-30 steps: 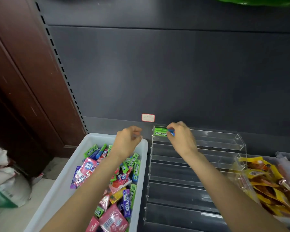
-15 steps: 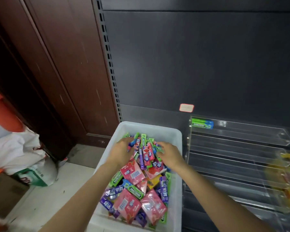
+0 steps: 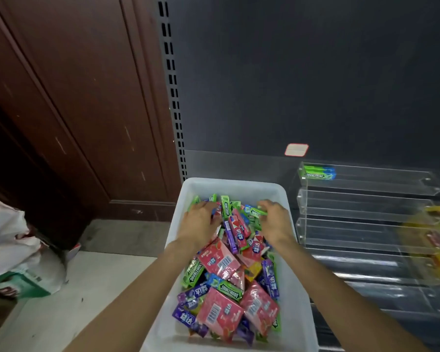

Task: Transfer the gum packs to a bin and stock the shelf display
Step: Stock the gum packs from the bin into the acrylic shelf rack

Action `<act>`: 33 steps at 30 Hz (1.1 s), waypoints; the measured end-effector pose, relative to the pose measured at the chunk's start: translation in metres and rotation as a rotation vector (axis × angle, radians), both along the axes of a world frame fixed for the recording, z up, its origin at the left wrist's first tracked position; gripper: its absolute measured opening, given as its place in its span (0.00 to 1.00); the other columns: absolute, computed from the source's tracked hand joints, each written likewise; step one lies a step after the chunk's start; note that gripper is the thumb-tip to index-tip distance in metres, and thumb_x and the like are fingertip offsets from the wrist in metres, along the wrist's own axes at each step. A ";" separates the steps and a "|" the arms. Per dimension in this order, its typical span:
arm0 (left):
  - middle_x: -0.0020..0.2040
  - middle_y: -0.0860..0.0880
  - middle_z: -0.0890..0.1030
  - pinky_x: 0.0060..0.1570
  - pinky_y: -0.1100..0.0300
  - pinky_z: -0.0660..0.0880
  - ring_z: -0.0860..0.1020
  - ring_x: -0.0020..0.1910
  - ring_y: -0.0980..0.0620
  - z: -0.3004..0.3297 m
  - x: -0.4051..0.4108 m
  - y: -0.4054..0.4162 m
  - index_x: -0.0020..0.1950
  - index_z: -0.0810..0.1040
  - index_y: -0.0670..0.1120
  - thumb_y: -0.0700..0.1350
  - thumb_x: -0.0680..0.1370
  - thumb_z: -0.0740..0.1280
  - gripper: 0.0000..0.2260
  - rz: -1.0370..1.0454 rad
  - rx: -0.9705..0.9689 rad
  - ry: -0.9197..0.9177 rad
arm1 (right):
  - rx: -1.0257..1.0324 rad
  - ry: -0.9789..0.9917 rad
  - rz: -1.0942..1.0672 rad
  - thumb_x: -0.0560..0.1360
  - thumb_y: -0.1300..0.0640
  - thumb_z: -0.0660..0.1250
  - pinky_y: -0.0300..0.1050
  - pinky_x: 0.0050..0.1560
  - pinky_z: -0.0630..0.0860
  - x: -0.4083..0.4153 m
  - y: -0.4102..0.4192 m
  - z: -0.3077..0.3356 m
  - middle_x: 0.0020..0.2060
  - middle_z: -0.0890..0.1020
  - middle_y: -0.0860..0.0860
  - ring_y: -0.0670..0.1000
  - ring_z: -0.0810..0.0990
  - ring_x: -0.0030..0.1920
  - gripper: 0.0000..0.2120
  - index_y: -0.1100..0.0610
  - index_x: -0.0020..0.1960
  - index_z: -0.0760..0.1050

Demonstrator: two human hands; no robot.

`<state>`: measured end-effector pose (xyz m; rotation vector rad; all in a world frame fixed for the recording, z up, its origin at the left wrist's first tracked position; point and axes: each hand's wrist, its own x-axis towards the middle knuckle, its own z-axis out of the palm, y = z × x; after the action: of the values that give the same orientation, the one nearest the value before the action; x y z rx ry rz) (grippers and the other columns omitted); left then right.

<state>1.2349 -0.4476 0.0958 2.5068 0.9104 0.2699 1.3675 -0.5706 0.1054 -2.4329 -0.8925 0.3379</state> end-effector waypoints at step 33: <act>0.41 0.53 0.78 0.37 0.74 0.71 0.77 0.38 0.60 0.062 0.058 -0.016 0.52 0.72 0.48 0.37 0.73 0.71 0.13 -0.042 -0.332 -0.562 | 0.769 0.563 -0.193 0.76 0.69 0.64 0.36 0.40 0.80 0.032 -0.038 0.060 0.45 0.80 0.58 0.46 0.82 0.36 0.11 0.54 0.48 0.67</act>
<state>1.2928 -0.4638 0.1581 1.9820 0.6093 0.7033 1.4000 -0.6086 0.1659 -1.5701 -0.4149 0.4688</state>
